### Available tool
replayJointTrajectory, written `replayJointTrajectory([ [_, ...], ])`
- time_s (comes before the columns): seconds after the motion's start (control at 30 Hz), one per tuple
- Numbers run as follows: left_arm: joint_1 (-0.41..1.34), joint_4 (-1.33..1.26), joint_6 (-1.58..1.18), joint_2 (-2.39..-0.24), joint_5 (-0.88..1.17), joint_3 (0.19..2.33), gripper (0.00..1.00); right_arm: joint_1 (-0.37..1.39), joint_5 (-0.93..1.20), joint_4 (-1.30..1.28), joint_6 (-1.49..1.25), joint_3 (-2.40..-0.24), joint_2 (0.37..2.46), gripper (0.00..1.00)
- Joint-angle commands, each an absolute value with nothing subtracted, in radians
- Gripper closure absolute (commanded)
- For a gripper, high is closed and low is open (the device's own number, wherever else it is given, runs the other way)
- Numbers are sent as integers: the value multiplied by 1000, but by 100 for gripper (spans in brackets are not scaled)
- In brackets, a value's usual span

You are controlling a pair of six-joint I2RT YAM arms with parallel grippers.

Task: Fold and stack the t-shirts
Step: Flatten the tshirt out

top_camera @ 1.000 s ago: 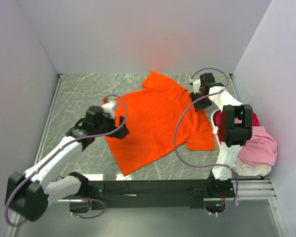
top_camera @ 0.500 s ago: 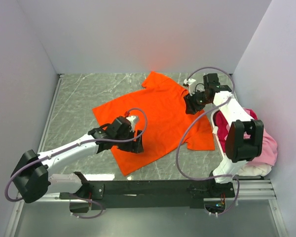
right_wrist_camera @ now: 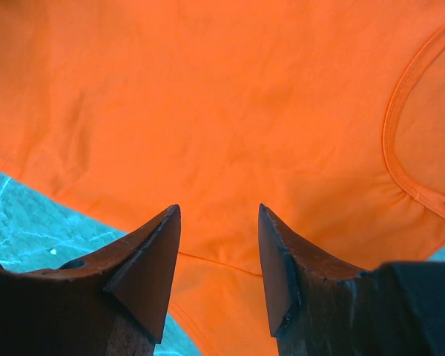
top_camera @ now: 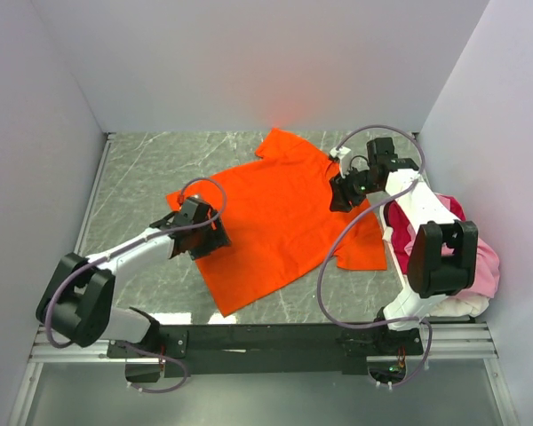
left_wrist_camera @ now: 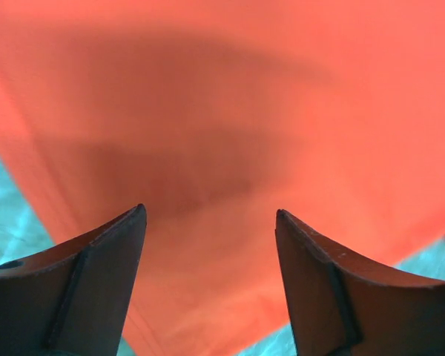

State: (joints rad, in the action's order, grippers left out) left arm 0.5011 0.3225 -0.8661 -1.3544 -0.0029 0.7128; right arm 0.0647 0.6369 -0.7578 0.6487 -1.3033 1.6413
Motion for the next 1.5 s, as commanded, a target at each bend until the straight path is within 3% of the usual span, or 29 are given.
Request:
replayJointTrajectory([
  [0.0, 443, 324, -933, -1420, -21, 729, 25, 63, 675, -753, 650, -1307, 1569, 47],
  [0.23, 328, 360, -985, -1529, -14, 719, 36, 60, 686, -756, 653, -1305, 1552, 47],
  [0.47, 23, 393, -957, -1667, 54, 776, 38, 57, 693, -762, 655, -1313, 1536, 47],
  [0.8, -92, 578, -763, -1930, 98, 1343, 31, 58, 738, -822, 706, -1321, 1566, 47],
  [0.9, -95, 583, -669, -1941, 173, 1419, 28, 64, 761, -839, 767, -1301, 1554, 47],
  [1.03, -94, 471, -539, -1774, 221, 1327, 19, 80, 756, -802, 806, -1247, 1528, 47],
  [1.13, -94, 404, -479, -1541, 183, 1235, 11, 104, 573, -636, 555, -1235, 1572, 47],
  [1.23, -94, 347, -468, -1365, 172, 1146, 9, 100, 421, -603, 329, -1371, 1738, 47],
  [1.47, -34, 301, -378, -1071, 181, 887, 3, 95, 327, -604, 80, -1586, 2024, 48],
])
